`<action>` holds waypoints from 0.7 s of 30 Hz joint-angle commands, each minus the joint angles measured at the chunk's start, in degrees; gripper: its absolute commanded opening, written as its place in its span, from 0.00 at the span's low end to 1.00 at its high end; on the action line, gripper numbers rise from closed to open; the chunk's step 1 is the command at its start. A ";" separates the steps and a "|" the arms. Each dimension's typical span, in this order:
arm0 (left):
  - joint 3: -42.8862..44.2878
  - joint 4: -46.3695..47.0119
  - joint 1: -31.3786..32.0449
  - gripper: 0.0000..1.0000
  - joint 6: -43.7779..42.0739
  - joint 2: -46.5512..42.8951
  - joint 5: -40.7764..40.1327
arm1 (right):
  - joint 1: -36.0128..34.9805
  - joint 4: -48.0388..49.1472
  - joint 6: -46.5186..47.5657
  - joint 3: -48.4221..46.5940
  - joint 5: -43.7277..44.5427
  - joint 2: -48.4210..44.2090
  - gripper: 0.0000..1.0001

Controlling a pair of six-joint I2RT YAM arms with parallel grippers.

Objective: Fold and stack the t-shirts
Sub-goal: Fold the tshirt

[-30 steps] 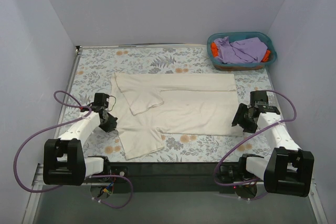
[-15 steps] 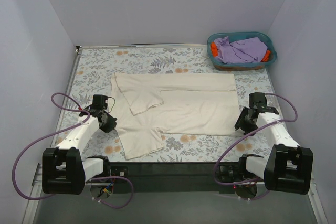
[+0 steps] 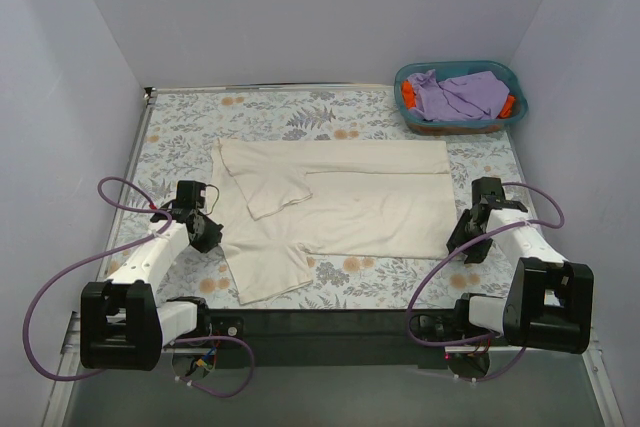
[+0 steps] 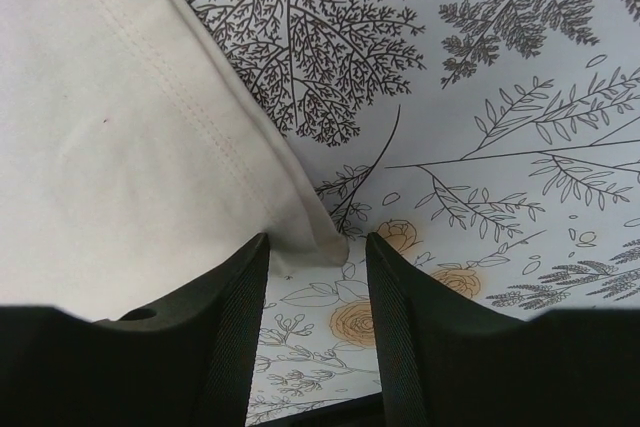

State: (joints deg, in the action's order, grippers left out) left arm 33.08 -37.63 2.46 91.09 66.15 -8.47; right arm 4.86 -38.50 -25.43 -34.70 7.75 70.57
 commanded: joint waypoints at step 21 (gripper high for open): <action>6.03 -4.99 -0.17 0.00 0.32 0.56 -2.78 | 0.32 -2.01 1.08 -5.11 -1.16 -0.69 0.01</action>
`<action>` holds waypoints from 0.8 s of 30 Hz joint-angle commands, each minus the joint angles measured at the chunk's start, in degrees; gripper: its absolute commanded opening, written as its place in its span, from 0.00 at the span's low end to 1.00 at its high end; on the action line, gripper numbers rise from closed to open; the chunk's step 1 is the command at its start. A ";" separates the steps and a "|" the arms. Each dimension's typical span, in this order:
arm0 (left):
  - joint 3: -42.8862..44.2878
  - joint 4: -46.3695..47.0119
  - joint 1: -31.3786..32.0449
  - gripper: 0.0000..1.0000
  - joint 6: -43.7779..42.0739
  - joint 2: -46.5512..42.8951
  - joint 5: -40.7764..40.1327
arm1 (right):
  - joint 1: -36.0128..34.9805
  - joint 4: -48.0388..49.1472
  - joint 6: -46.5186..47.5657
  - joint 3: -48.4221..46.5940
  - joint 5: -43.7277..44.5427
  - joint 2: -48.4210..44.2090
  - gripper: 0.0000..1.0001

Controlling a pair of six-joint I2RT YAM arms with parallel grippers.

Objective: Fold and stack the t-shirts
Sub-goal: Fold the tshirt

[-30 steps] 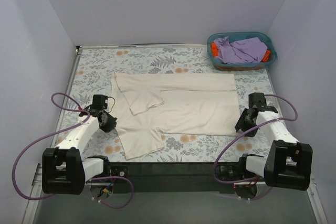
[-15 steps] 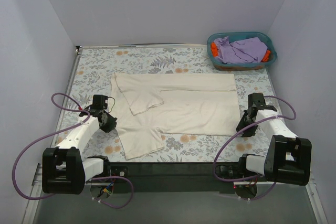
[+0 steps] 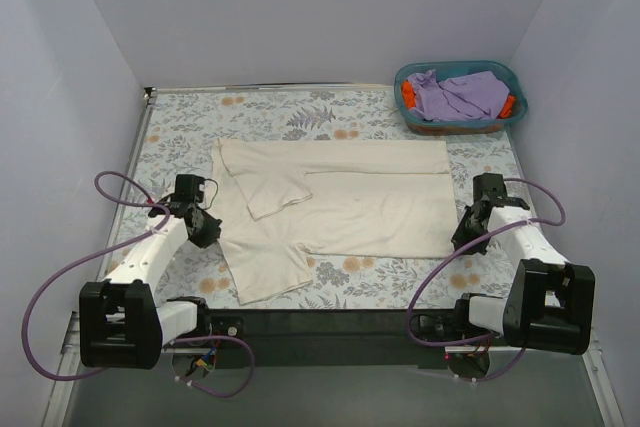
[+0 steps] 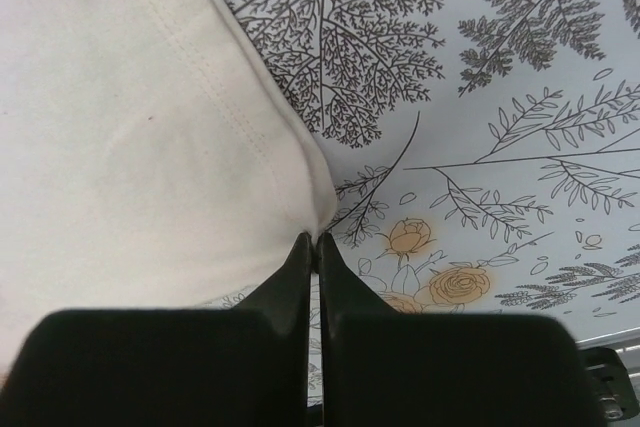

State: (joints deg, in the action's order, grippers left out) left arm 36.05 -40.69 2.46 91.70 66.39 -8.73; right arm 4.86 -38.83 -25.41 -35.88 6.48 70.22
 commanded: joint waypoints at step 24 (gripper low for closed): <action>19.40 -1.41 -4.11 0.00 -5.48 14.55 -0.32 | 0.41 -4.59 7.30 -28.19 -2.70 18.98 0.01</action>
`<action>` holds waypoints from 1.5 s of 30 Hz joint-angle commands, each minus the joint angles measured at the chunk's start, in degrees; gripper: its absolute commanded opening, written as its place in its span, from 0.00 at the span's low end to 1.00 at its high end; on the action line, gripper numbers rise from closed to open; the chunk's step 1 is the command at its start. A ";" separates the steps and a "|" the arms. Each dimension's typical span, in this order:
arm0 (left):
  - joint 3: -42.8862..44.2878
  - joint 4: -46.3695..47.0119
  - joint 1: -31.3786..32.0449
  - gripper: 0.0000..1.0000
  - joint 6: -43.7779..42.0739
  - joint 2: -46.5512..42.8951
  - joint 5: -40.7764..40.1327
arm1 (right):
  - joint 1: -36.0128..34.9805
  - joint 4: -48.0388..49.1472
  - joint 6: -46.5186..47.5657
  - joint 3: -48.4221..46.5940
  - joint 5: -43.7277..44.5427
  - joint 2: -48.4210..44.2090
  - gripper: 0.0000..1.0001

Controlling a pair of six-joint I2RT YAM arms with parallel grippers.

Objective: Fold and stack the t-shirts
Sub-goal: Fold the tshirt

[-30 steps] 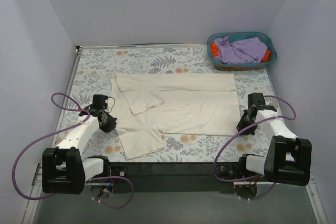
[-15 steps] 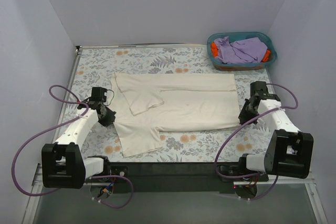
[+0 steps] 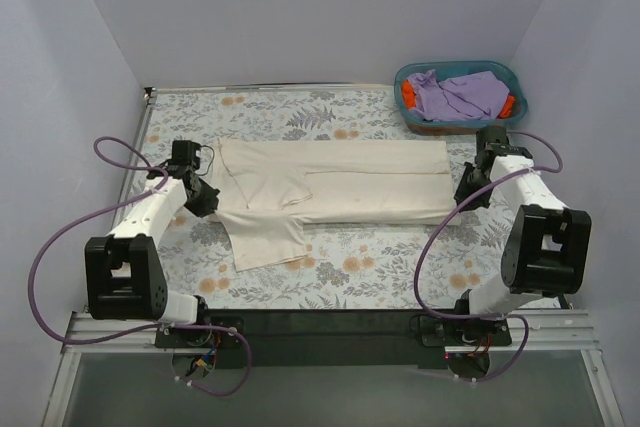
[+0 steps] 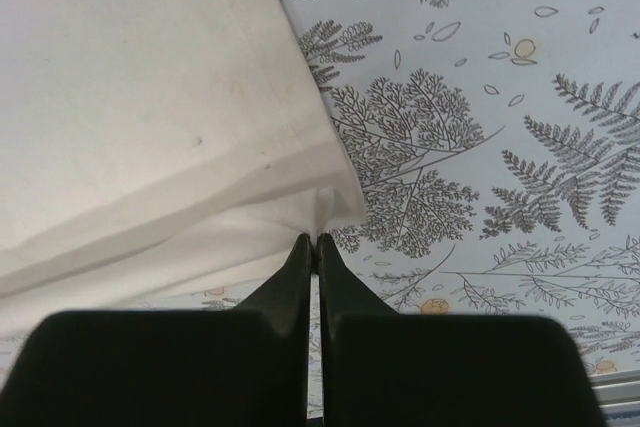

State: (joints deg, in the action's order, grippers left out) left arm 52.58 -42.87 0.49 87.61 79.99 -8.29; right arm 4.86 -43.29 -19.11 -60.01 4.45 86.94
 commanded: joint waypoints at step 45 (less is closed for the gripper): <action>15.54 7.45 -3.83 0.00 -4.38 20.12 1.71 | 0.41 3.74 0.04 -17.07 -0.05 19.67 0.01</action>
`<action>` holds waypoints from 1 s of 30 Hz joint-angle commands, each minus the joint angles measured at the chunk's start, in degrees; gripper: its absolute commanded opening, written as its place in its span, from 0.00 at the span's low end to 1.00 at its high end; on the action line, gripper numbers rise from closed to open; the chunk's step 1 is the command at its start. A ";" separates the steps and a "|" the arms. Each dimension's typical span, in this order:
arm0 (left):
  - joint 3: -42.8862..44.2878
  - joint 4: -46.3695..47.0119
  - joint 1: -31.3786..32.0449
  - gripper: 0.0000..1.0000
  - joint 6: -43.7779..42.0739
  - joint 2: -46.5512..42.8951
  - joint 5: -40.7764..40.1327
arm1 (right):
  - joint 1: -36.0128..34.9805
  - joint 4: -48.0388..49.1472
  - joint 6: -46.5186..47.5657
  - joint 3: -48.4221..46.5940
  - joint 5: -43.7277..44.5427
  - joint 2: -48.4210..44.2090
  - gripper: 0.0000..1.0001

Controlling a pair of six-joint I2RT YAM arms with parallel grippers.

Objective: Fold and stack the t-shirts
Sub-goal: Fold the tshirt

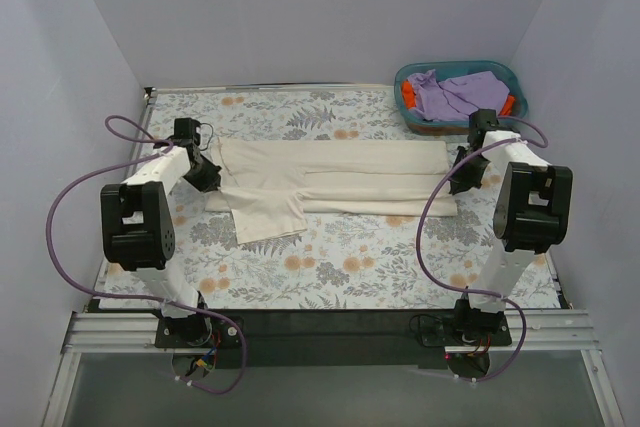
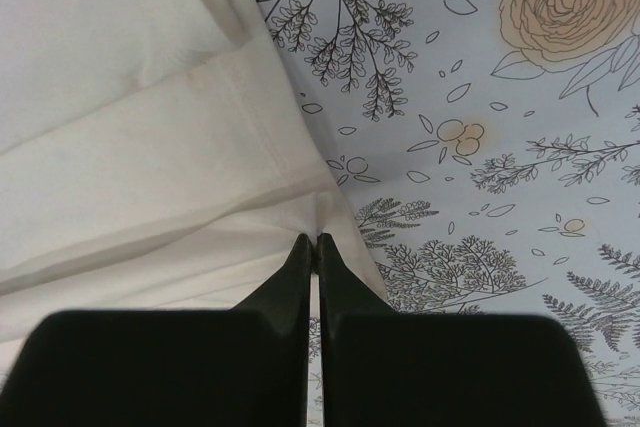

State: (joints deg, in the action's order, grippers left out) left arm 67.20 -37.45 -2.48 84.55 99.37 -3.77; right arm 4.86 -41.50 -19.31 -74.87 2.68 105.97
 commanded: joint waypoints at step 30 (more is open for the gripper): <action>-13.84 2.83 1.69 0.87 -6.07 -22.70 0.61 | -10.13 8.01 7.53 3.58 -2.15 -16.40 0.61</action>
State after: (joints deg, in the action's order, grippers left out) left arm 56.99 -32.45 -1.93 79.68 82.89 -3.66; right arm -1.89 -34.98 -14.83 -73.65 1.15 93.56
